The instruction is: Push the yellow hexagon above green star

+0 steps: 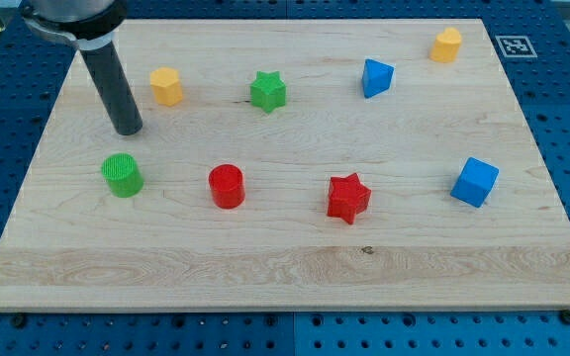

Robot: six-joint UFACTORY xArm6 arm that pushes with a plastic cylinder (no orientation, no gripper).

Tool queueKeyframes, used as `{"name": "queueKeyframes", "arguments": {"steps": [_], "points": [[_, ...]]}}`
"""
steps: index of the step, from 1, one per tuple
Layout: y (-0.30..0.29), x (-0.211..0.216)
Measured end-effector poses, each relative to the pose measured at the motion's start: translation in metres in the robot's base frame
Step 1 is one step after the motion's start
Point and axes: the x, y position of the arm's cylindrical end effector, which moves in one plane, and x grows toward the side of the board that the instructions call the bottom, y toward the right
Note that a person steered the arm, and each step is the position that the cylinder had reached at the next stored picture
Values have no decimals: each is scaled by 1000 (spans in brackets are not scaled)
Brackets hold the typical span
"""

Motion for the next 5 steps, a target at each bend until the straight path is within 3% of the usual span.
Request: {"name": "queueKeyframes", "arguments": {"steps": [1,5], "points": [[13,-28],[90,-44]]}}
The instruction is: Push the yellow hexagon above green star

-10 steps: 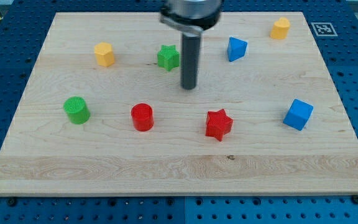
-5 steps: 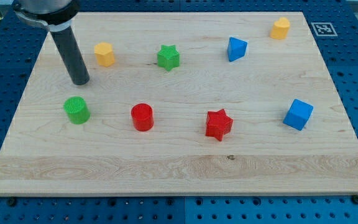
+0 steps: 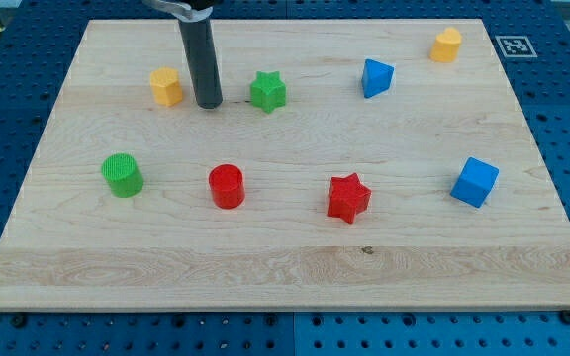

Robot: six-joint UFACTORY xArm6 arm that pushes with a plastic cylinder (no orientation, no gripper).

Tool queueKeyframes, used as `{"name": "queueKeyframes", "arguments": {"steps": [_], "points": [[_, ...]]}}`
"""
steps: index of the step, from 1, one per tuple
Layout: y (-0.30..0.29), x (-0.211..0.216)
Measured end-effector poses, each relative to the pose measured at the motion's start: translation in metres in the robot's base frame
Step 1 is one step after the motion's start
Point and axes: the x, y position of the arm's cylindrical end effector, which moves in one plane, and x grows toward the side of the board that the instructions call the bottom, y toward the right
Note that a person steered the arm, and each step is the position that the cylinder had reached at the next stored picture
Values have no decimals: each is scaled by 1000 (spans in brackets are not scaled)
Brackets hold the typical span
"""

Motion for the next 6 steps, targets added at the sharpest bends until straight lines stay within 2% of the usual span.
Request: {"name": "queueKeyframes", "arguments": {"steps": [2,3,4,6], "points": [[-82,24],[-95,21],[-59,-22],[-11,-41]]}}
